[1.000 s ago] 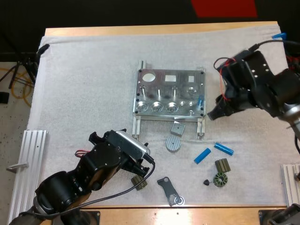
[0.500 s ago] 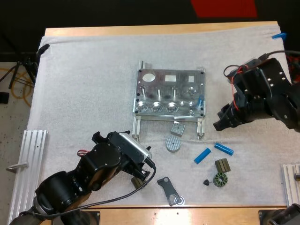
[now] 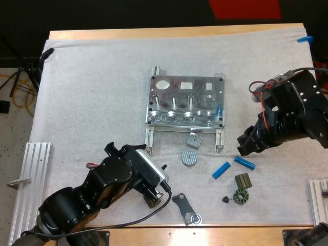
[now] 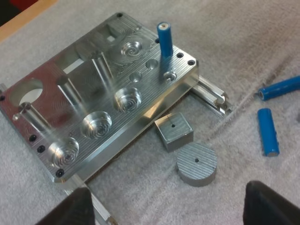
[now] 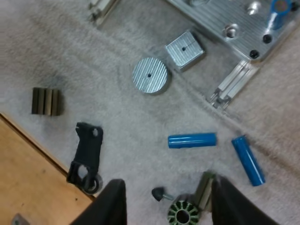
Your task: Load cells from right to left
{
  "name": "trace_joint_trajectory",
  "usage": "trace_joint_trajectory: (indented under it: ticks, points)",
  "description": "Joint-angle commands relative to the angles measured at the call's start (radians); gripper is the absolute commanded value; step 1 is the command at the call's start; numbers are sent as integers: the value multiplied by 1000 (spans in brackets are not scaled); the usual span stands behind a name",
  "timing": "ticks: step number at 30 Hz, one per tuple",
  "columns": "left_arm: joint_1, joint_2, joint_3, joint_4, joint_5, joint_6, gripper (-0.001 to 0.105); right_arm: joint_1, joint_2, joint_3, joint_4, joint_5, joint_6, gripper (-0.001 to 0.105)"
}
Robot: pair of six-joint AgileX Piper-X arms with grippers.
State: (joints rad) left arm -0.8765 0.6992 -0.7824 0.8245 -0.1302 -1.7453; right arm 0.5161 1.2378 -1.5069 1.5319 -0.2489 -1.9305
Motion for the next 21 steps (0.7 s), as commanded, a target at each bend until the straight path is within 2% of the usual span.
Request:
trace_joint_trajectory:
  ticks: [1, 8, 13, 17, 21]
  points:
    - [-5, 3, -6, -4, 8, 2, 65, 1, -16, 7, 31, -19, -1, 42]
    - [-5, 3, -6, -38, 60, 2, 65, 1, -75, 122, 37, -26, 13, 42]
    - [-5, 16, -6, -48, 63, 25, 65, 1, -111, 192, 21, -26, 18, 42]
    - [-5, 81, -6, -68, 115, 69, 65, 1, -125, 208, 20, -26, 20, 42]
    - [-5, 153, -6, -107, 168, 69, 65, 1, -132, 208, 14, -26, 20, 42]
